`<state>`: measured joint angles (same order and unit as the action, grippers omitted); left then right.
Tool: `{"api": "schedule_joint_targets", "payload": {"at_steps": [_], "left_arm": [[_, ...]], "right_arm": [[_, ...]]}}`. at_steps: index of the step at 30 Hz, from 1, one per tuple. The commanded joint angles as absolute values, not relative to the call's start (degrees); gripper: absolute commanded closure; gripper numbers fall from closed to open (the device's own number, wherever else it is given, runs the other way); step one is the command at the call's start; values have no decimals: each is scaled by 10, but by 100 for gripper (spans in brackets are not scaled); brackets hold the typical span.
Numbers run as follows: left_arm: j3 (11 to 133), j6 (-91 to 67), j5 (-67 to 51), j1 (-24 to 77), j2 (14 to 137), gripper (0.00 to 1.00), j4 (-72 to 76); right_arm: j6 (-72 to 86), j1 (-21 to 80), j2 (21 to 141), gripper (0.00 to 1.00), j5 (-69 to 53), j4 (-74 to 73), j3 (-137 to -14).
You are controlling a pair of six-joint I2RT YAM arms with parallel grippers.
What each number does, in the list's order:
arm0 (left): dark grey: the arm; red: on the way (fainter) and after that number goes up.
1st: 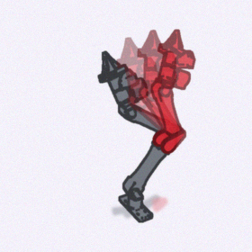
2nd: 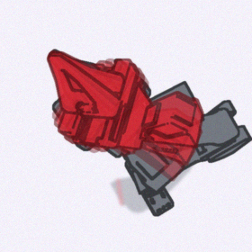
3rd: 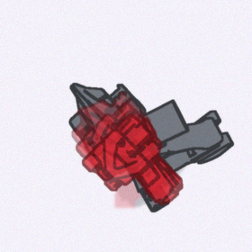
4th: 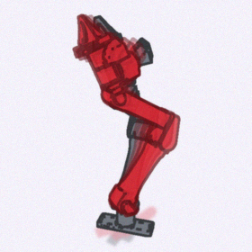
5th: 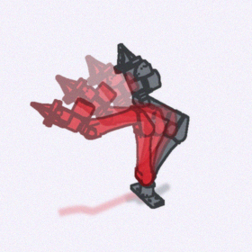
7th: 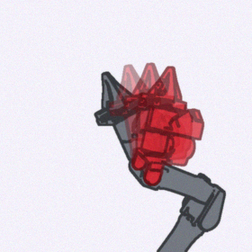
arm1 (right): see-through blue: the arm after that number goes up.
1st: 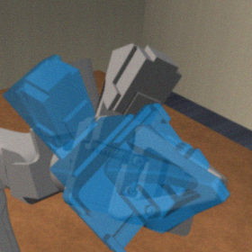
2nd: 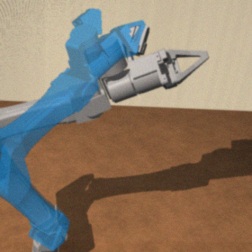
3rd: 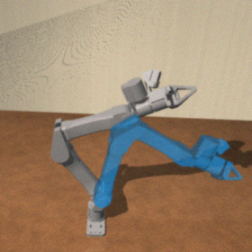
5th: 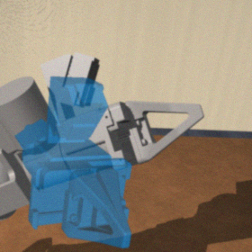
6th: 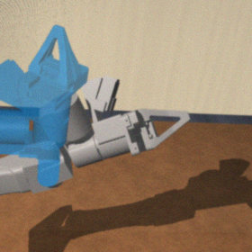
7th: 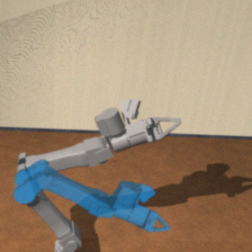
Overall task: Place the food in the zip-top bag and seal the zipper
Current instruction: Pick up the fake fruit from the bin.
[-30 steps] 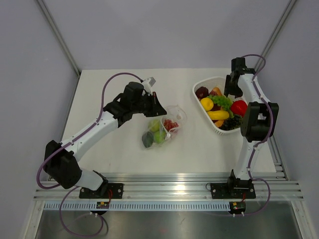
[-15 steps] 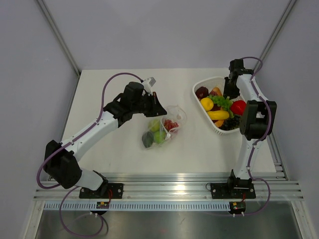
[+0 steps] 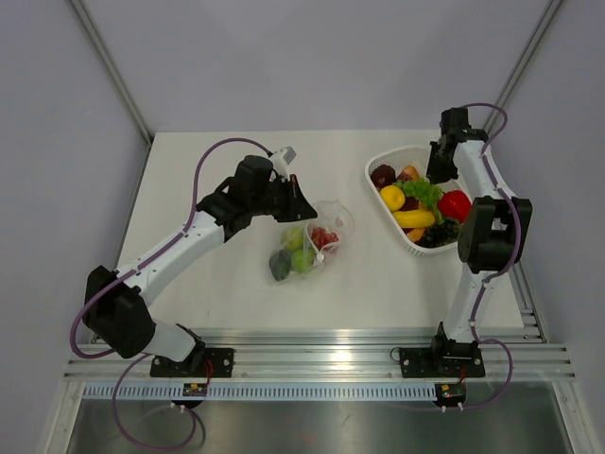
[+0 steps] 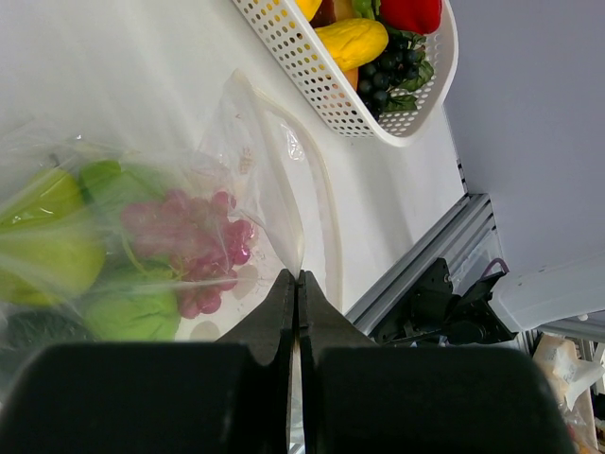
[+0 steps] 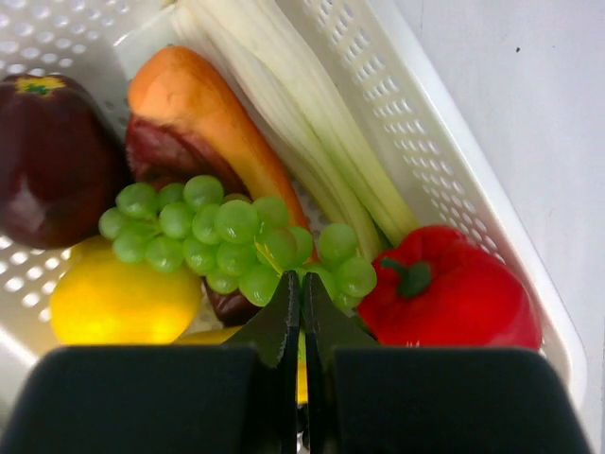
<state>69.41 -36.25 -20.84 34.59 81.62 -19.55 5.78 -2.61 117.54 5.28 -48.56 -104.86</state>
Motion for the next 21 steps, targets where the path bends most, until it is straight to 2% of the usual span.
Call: {"api": "schedule_joint_targets", "payload": {"at_steps": [1, 21], "left_arm": [[697, -359, -224, 344, 809, 100, -163], [698, -389, -249, 344, 802, 100, -135]], "right_arm": [[76, -20, 1098, 100, 42, -477, -1040], [126, 45, 875, 100, 62, -479, -952]]}}
